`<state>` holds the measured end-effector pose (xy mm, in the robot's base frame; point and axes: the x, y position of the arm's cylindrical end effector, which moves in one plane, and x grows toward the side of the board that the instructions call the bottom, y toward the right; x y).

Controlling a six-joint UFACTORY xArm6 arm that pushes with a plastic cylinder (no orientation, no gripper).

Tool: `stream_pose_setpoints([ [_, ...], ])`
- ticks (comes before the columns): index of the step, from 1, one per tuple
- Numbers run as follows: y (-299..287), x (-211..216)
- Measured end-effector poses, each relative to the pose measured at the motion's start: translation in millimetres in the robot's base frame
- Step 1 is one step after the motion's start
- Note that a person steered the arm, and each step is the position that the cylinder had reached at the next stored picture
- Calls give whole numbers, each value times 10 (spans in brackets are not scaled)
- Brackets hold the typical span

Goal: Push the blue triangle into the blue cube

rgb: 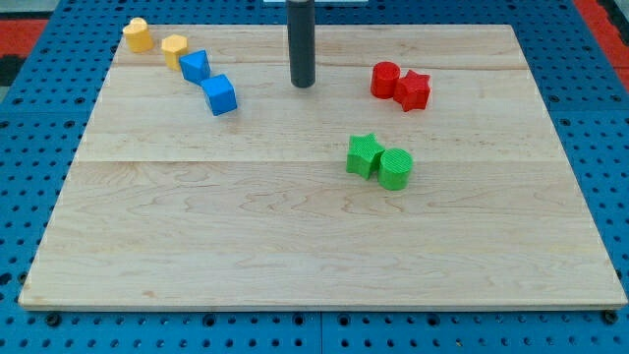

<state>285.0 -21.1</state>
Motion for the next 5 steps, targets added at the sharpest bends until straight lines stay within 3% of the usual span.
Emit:
stream_pose_setpoints([
  [1, -427, -523],
  [3, -1769, -206],
  [5, -1550, 405],
])
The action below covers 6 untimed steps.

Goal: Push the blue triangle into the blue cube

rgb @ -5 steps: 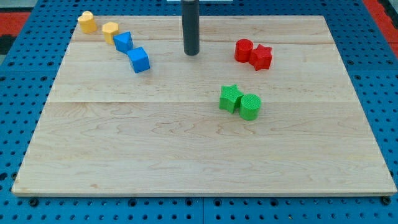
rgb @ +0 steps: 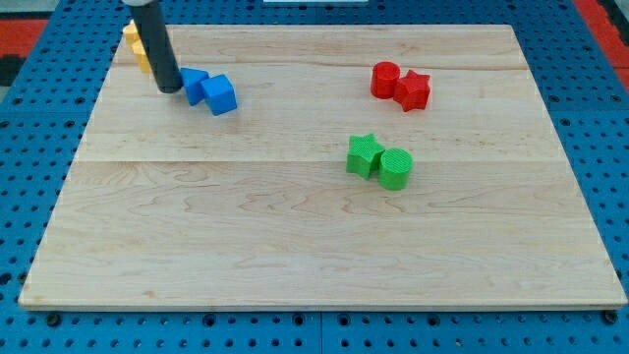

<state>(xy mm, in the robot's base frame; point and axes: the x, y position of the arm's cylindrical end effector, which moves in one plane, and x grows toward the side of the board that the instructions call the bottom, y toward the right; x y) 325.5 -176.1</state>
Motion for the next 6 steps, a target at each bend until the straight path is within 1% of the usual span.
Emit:
stream_pose_setpoints([
  [1, -101, -93],
  [2, -318, -489],
  [3, 62, -297],
  [4, 467, 81],
  [5, -81, 65],
  [6, -265, -271],
])
